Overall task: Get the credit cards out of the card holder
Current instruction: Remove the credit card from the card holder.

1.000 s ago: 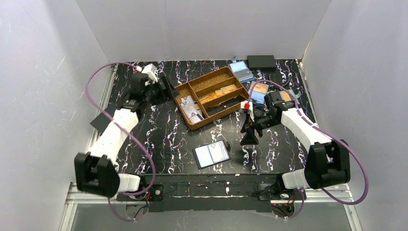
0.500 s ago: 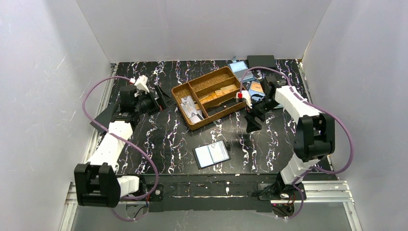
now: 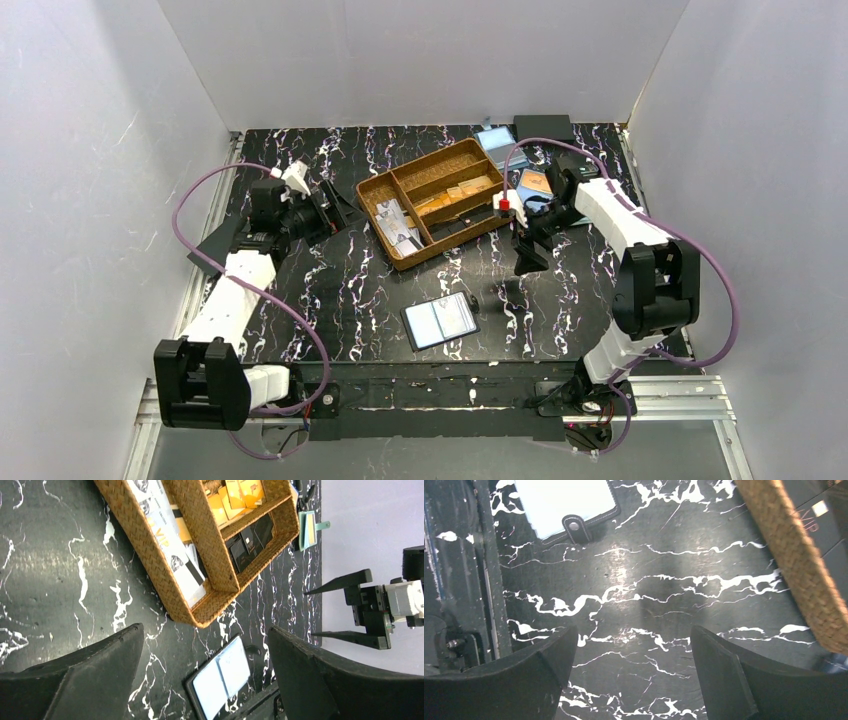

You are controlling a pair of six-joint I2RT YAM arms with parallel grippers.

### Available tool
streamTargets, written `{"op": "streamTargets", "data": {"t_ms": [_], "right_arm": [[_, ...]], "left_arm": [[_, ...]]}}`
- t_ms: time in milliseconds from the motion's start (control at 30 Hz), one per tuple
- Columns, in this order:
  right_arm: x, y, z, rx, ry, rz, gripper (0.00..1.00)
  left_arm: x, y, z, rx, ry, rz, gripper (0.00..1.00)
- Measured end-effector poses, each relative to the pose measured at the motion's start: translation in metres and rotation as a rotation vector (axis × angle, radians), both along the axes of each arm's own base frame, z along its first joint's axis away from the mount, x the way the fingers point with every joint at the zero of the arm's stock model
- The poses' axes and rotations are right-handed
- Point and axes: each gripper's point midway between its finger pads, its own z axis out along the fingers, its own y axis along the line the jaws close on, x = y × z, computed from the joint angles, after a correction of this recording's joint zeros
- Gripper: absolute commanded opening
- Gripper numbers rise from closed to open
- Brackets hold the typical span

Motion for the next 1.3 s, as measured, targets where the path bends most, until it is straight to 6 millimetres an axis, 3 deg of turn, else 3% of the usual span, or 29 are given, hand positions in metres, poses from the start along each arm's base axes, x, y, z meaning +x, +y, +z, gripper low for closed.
{"op": "streamTargets", "data": {"t_ms": [300,533,567,700,833,1133,1300], "right_arm": [[0.019,0.012,-0.002,0.071,-0.092,-0.068,0.92],[0.023,0.019,0.001,0.114,-0.136,-0.046,0.93],[0.023,0.021,0.001,0.120,-0.138,-0.041,0.98],[0.021,0.024,0.002,0.130,-0.142,-0.022,0.98],[0.009,0.028,0.006,0.131,-0.142,-0.005,0.98],[-0.034,0.029,0.036,0.132,-0.163,0.033,0.98],[-0.051,0.033,0.034,0.127,-0.140,0.063,0.97]], "left_arm": [[-0.010,0.002,0.009,0.016,0.096,0.038,0.88],[-0.030,-0.011,-0.007,0.055,0.187,0.013,0.87],[-0.035,-0.014,-0.010,0.064,0.200,0.004,0.87],[-0.051,-0.021,-0.018,0.093,0.223,-0.029,0.87],[-0.073,-0.029,-0.025,0.113,0.223,-0.071,0.87],[-0.127,-0.049,-0.027,0.096,0.177,-0.175,0.86],[-0.145,-0.059,-0.024,0.066,0.167,-0.191,0.83]]}}
